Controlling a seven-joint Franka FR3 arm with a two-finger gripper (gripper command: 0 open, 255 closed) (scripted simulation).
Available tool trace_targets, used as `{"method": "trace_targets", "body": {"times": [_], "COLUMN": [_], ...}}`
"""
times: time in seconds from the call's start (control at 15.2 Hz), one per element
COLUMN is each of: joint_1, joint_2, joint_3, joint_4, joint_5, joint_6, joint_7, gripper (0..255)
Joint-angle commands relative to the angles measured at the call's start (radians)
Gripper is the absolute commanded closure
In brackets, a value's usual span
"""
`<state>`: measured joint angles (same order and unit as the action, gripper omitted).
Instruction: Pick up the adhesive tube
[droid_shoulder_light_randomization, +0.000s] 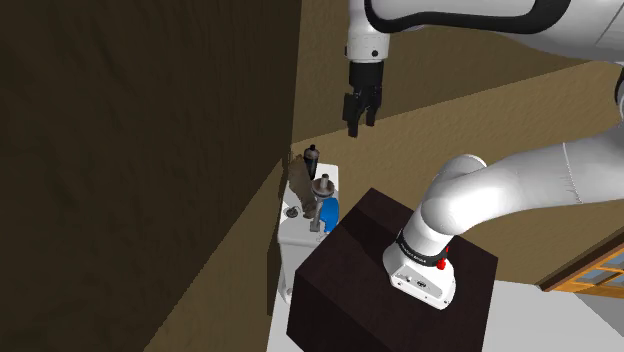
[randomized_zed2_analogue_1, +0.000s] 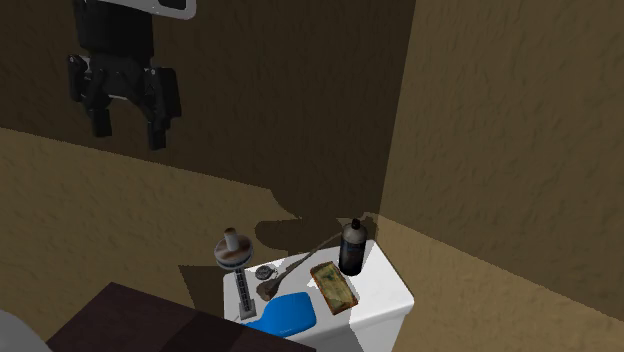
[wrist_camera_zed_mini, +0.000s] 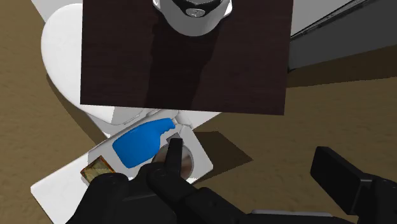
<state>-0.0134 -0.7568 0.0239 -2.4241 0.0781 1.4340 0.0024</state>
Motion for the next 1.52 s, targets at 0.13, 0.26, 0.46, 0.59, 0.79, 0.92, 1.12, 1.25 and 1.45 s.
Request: {"method": "trace_targets", "body": {"times": [0.13, 0.26, 0.46, 0.59, 0.79, 0.92, 1.12, 1.25, 1.45], "joint_1": [-0.009, -0.02, -0.04, -0.054, -0.072, -0.078, -0.065, -0.033, 0.075], "joint_2": [-0.044, -0.078, -0.11, -0.115, -0.094, -0.059, 0.024, 0.097, 0.217], "joint_3": [-0.038, -0.079, -0.147, -0.198, -0.282, -0.345, -0.452, -0.535, -0.695], "joint_4": [-0.079, -0.153, -0.253, -0.31, -0.38, -0.415, -0.446, -0.452, -0.437], "joint_5": [-0.024, -0.048, -0.084, -0.107, -0.135, -0.148, -0.149, -0.13, -0.052], "joint_6": [0.083, 0.17, 0.308, 0.406, 0.563, 0.675, 0.851, 0.97, 1.138], "joint_7": [-0.057, -0.114, -0.202, -0.263, -0.361, -0.431, -0.548, -0.639, -0.805], "gripper": [0, 0, 0, 0, 0, 0, 0, 0, 0]}}
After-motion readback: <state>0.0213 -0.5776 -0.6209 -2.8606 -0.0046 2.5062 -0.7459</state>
